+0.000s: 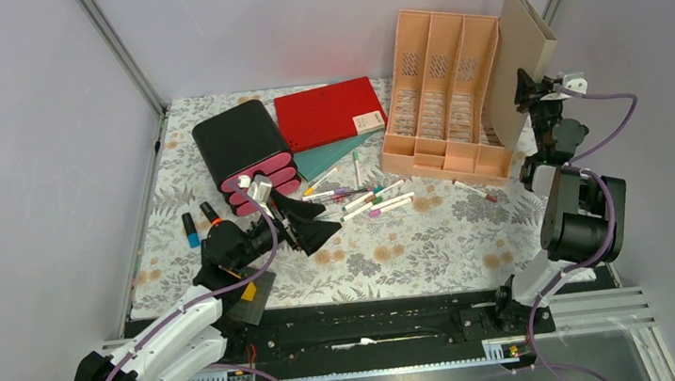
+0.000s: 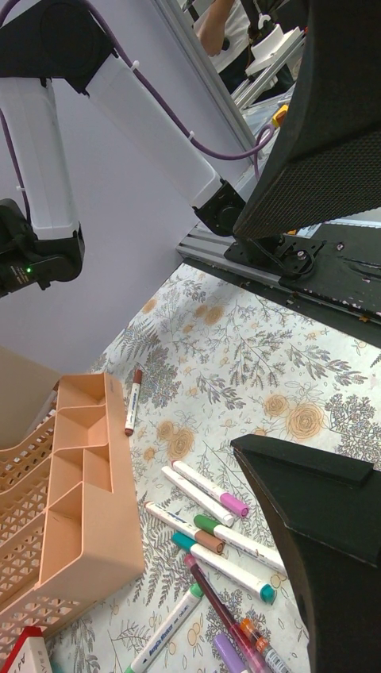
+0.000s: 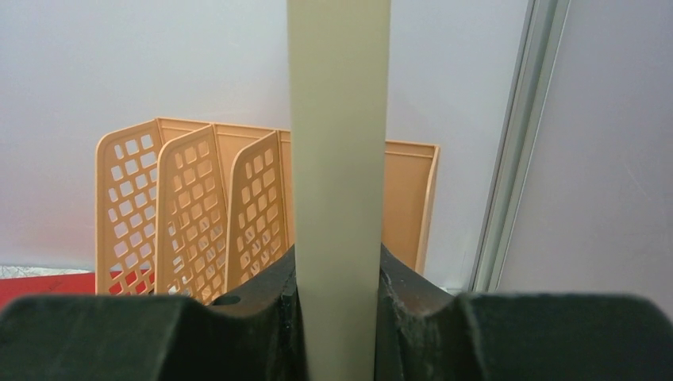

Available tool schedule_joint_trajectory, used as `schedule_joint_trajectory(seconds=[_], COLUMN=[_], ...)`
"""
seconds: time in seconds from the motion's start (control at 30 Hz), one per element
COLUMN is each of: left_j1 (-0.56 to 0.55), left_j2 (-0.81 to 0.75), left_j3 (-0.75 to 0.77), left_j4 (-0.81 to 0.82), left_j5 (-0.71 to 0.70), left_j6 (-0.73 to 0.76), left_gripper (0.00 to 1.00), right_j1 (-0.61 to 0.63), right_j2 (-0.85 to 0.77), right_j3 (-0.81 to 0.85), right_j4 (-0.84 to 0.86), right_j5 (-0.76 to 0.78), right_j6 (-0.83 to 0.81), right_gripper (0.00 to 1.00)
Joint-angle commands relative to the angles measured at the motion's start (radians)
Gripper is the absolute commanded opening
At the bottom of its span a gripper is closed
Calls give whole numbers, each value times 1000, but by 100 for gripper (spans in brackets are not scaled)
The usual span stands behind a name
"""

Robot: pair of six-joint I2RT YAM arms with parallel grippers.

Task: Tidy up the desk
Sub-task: Place the folder in the storage box.

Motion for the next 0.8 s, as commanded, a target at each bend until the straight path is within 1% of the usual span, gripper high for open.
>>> schedule_joint_trajectory(seconds=[0.0, 0.37, 0.67, 0.7, 0.77], left_j1=[5, 5, 5, 5, 5], left_j2=[6, 28, 48, 51, 54], left_j3=[31, 43, 54, 55, 57], left_j4=[26, 39, 41, 41, 44], left_j5=[1, 3, -2, -2, -1], left_j6=[15, -15, -27, -28, -30], left_gripper=[99, 99, 99, 99, 99], right_j1=[-19, -26, -27, -26, -27], right_j2=[-13, 72, 120, 121, 117], right_j3=[74, 139, 136, 131, 114], right_j4=[210, 217, 218, 219, 213], right_j5=[-42, -96, -116, -130, -169], right_j6=[17, 85, 62, 58, 38], right_gripper=[0, 0, 0, 5, 19])
